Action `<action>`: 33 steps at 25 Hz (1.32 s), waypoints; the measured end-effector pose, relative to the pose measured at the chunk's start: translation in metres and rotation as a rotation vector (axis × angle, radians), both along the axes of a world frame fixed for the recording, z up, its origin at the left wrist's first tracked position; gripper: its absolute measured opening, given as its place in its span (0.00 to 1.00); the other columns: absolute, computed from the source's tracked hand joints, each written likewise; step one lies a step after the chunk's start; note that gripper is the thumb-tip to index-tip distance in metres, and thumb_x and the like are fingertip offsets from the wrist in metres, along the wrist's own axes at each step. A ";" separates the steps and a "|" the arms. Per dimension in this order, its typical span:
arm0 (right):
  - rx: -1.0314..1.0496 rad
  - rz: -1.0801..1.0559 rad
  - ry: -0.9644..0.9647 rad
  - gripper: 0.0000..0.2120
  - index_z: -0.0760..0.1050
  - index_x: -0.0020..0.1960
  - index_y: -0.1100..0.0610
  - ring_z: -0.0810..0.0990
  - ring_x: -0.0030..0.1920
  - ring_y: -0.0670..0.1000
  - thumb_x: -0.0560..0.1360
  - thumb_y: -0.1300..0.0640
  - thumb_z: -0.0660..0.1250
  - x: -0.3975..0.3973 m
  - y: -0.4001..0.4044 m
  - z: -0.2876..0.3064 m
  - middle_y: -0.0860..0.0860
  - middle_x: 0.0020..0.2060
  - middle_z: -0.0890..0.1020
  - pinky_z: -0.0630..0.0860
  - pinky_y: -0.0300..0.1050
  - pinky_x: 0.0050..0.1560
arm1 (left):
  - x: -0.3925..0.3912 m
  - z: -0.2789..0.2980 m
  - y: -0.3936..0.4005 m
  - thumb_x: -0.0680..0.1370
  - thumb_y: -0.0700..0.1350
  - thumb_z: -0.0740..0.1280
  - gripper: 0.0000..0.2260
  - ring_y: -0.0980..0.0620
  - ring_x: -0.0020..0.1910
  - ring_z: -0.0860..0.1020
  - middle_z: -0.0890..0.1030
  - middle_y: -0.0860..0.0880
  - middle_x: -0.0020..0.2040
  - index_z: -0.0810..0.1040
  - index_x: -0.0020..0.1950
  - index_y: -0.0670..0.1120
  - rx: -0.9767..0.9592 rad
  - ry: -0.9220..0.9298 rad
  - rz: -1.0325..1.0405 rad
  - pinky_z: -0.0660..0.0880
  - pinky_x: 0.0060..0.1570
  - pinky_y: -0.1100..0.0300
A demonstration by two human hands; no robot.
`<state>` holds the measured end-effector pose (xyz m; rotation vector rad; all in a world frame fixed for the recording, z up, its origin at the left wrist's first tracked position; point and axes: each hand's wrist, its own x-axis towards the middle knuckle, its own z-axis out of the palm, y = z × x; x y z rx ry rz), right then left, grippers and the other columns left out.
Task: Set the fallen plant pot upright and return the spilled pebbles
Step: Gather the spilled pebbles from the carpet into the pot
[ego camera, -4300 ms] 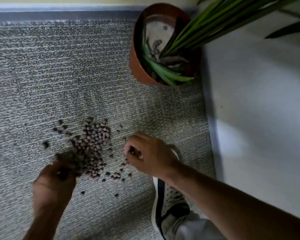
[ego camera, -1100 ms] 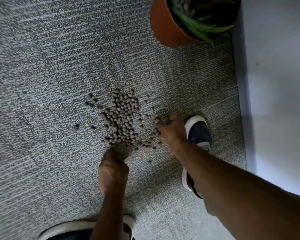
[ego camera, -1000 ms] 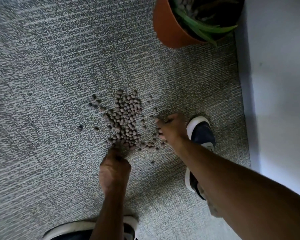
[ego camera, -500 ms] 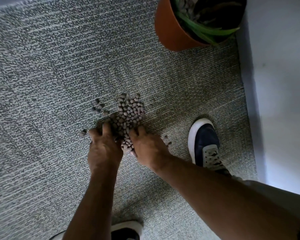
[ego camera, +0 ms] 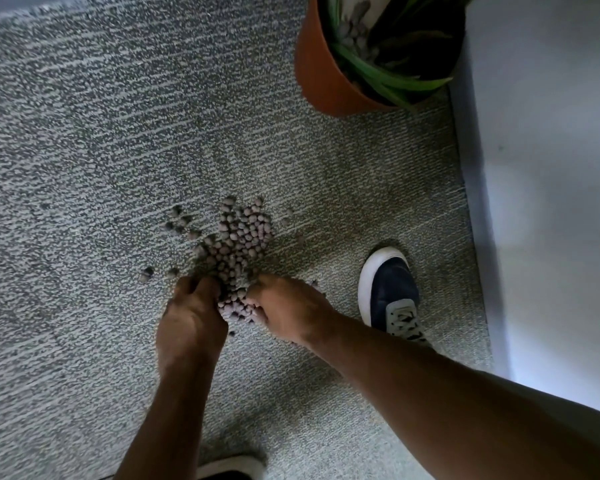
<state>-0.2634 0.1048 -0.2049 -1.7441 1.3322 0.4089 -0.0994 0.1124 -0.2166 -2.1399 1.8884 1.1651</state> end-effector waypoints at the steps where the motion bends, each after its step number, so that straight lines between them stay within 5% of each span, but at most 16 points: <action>1: 0.004 -0.023 -0.030 0.09 0.78 0.58 0.57 0.81 0.50 0.55 0.78 0.61 0.66 -0.004 0.003 0.002 0.55 0.55 0.79 0.78 0.46 0.44 | 0.000 -0.001 0.007 0.73 0.34 0.67 0.12 0.35 0.39 0.80 0.79 0.42 0.53 0.79 0.50 0.49 0.000 -0.006 -0.023 0.76 0.36 0.48; 4: 0.040 -0.280 -0.123 0.09 0.82 0.56 0.57 0.81 0.48 0.51 0.77 0.58 0.68 -0.021 0.007 0.015 0.54 0.52 0.82 0.78 0.44 0.45 | 0.003 0.001 0.023 0.74 0.36 0.67 0.12 0.36 0.42 0.80 0.78 0.44 0.55 0.79 0.53 0.49 -0.010 0.017 0.053 0.78 0.38 0.47; 7: 0.002 -0.651 -0.227 0.09 0.83 0.55 0.55 0.82 0.45 0.45 0.76 0.54 0.72 -0.042 -0.013 0.031 0.51 0.48 0.84 0.79 0.38 0.45 | -0.008 0.005 0.020 0.74 0.34 0.69 0.09 0.39 0.39 0.80 0.79 0.45 0.47 0.81 0.48 0.47 -0.072 0.078 0.321 0.74 0.39 0.55; 12: 0.100 -1.120 -0.511 0.08 0.84 0.52 0.58 0.88 0.43 0.52 0.73 0.61 0.76 -0.083 -0.067 0.062 0.56 0.43 0.87 0.85 0.47 0.47 | -0.059 0.037 -0.038 0.74 0.40 0.72 0.08 0.69 0.38 0.81 0.83 0.58 0.39 0.80 0.42 0.53 -0.004 0.331 0.792 0.74 0.42 0.76; 16: 0.017 -1.316 -0.669 0.08 0.83 0.51 0.62 0.88 0.42 0.57 0.72 0.65 0.75 -0.116 -0.111 0.087 0.59 0.41 0.87 0.84 0.45 0.47 | -0.114 0.073 -0.102 0.73 0.35 0.74 0.10 0.58 0.41 0.84 0.85 0.54 0.39 0.81 0.42 0.51 0.004 0.754 0.875 0.80 0.42 0.64; 19: -0.102 -1.420 -0.705 0.10 0.81 0.54 0.66 0.87 0.47 0.59 0.73 0.65 0.74 -0.136 -0.149 0.099 0.61 0.45 0.86 0.83 0.43 0.48 | -0.160 0.091 -0.153 0.72 0.35 0.73 0.07 0.45 0.45 0.83 0.85 0.44 0.44 0.81 0.43 0.46 0.048 0.983 0.867 0.81 0.50 0.48; 22: -0.200 -1.465 -0.713 0.12 0.78 0.57 0.72 0.85 0.49 0.60 0.74 0.68 0.71 -0.150 -0.178 0.105 0.67 0.50 0.84 0.83 0.45 0.50 | -0.192 0.103 -0.196 0.73 0.36 0.72 0.04 0.42 0.46 0.84 0.85 0.39 0.45 0.82 0.46 0.44 0.046 1.041 0.795 0.81 0.53 0.42; 27: -0.178 -1.465 -0.655 0.17 0.74 0.66 0.70 0.82 0.59 0.59 0.78 0.68 0.67 -0.156 -0.188 0.102 0.64 0.57 0.82 0.79 0.49 0.61 | -0.203 0.097 -0.225 0.76 0.35 0.67 0.12 0.46 0.52 0.84 0.86 0.44 0.50 0.83 0.56 0.44 0.102 1.018 0.661 0.82 0.55 0.47; 29: -0.177 -1.435 -0.642 0.18 0.72 0.68 0.66 0.83 0.55 0.53 0.79 0.68 0.66 -0.152 -0.178 0.093 0.60 0.55 0.82 0.80 0.45 0.59 | -0.197 0.094 -0.219 0.74 0.33 0.66 0.17 0.44 0.54 0.84 0.85 0.42 0.54 0.82 0.62 0.42 0.128 0.997 0.565 0.81 0.57 0.47; 33: -0.403 -1.268 -0.517 0.19 0.75 0.66 0.61 0.84 0.48 0.41 0.76 0.67 0.70 -0.155 -0.160 0.081 0.54 0.52 0.84 0.81 0.37 0.48 | -0.202 0.103 -0.211 0.74 0.27 0.63 0.19 0.53 0.43 0.85 0.84 0.42 0.46 0.77 0.64 0.33 0.105 1.176 0.611 0.83 0.46 0.57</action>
